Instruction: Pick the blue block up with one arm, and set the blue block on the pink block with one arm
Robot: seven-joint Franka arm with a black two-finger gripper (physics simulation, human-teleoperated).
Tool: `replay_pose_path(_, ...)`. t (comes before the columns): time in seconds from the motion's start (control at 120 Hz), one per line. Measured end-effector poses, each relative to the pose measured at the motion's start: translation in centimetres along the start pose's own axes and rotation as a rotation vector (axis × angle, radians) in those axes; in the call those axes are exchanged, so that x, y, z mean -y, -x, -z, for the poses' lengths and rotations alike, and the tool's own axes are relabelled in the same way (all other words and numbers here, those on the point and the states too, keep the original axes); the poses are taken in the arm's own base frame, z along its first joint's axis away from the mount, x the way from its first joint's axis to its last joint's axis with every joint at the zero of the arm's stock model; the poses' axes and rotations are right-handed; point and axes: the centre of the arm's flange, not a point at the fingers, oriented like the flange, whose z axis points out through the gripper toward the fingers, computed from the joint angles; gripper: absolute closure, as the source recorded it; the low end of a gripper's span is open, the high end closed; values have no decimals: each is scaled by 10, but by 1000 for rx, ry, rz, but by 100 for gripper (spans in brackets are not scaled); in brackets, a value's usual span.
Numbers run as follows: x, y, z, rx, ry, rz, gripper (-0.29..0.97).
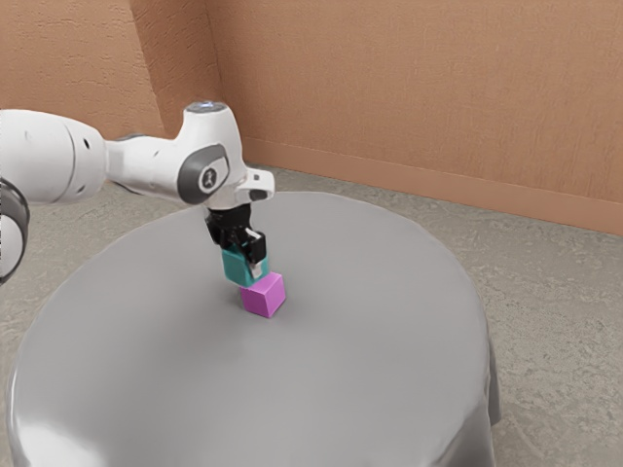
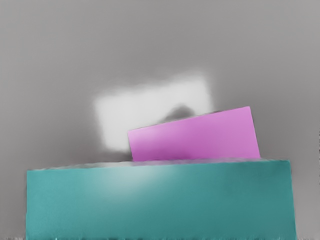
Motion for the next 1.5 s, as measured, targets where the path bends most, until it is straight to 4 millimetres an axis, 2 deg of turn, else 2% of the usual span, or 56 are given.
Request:
replay_pose_path(0.325, -11, -7, 3, 7, -1, 71, 33)
replay_pose_path(0.417, -15, -10, -1, 10, 0, 84, 33)
replay_pose_path(0.8, -16, -11, -11, 18, 1, 135, 33)
replay_pose_path(1.167, -16, -15, -11, 2, -4, 156, 32)
replay_pose_path(1.408, -17, -15, -15, 3, 5, 161, 12)
replay_pose_path(1.5, -15, -16, -3, -14, -4, 158, 8)
